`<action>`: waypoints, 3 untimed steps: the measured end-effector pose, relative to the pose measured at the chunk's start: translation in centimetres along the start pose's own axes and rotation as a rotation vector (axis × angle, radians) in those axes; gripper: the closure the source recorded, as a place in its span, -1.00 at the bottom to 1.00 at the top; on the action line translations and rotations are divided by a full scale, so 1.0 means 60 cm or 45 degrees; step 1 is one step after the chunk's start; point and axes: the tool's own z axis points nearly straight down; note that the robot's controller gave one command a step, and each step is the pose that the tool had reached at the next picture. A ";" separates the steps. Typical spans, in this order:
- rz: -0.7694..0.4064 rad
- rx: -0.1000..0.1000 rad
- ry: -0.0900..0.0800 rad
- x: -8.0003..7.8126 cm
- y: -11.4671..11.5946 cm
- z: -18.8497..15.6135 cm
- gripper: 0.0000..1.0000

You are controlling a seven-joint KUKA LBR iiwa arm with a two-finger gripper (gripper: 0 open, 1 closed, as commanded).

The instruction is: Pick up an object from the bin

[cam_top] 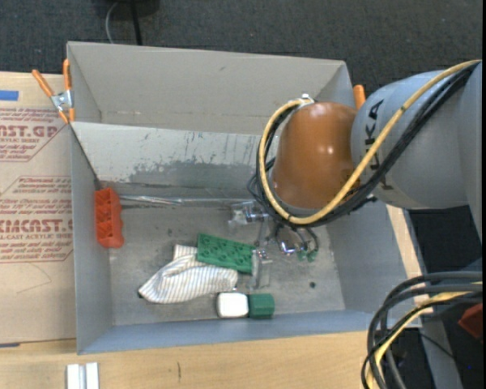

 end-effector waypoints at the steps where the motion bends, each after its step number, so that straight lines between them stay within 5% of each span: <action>1: 0.081 0.002 0.003 -0.001 0.022 0.092 -1.00; 2: 0.129 0.001 0.005 -0.001 0.029 0.112 -1.00; 3: 0.035 0.003 0.019 0.005 0.056 0.066 -1.00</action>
Offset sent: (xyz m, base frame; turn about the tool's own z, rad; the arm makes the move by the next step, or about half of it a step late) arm -0.0034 0.0385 -0.0861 0.0126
